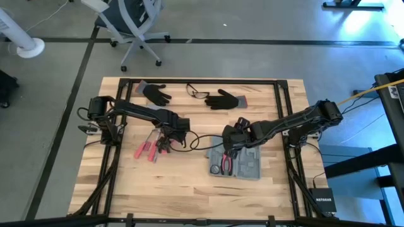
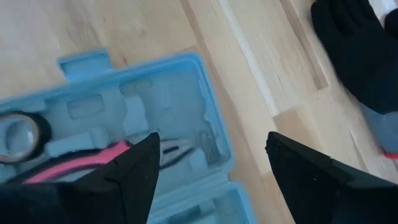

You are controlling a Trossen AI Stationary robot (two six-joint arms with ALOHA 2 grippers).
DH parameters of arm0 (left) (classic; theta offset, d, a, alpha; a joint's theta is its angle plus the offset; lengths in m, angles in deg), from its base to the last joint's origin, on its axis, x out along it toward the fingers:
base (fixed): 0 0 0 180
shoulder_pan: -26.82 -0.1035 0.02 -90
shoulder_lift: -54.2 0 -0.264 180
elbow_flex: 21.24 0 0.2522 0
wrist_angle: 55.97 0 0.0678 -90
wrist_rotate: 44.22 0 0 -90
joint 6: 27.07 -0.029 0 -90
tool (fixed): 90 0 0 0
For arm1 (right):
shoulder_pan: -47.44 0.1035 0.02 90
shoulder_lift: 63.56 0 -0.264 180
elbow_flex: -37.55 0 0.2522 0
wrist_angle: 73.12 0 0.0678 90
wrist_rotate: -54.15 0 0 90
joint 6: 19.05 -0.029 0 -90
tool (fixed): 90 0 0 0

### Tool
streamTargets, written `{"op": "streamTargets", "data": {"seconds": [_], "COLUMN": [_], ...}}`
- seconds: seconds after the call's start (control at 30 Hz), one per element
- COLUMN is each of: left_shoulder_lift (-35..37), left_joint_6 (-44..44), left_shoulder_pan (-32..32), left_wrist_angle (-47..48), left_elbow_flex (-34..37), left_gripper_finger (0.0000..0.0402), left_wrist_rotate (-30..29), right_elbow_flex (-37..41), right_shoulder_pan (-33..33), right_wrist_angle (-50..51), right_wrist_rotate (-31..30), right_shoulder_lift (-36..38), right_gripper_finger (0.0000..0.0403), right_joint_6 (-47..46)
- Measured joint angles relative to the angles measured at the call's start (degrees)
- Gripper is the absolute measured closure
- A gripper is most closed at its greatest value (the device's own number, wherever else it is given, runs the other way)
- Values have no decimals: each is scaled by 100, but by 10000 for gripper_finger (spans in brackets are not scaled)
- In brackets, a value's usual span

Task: Prefit tool cases
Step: Put the orange measuring tape into the gray prefit tool case

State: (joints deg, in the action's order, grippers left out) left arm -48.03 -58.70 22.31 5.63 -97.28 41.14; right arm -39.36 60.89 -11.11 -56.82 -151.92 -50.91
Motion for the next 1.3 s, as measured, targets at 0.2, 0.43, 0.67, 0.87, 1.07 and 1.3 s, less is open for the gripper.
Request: {"op": "streamTargets", "data": {"seconds": [0.2,0.43,0.67,0.87,1.07,1.3], "left_shoulder_lift": [9,15,-87,-531,-960,-1889], "left_joint_6": [510,1947,2610,2864,3051,3038], "left_shoulder_pan": [79,-58,221,567,680,575], "left_wrist_angle": [-55,-1623,-3355,-3320,-3382,-2960], "left_elbow_flex": [-624,-1125,-1193,-1232,-1999,-3097], "left_gripper_finger": [148,148,148,148,148,148], "left_wrist_rotate": [117,1050,1108,999,936,884], "right_elbow_flex": [-300,-485,-485,-483,-483,-476], "right_shoulder_pan": [2,2,2,2,2,2], "right_wrist_angle": [1098,1642,1996,2150,2151,2248], "right_wrist_rotate": [-375,-647,-617,-490,-396,-341], "right_shoulder_lift": [292,1294,2036,2113,2098,2098], "right_gripper_finger": [121,121,121,121,121,121], "right_joint_6": [7,-267,-730,-730,-730,-730]}}
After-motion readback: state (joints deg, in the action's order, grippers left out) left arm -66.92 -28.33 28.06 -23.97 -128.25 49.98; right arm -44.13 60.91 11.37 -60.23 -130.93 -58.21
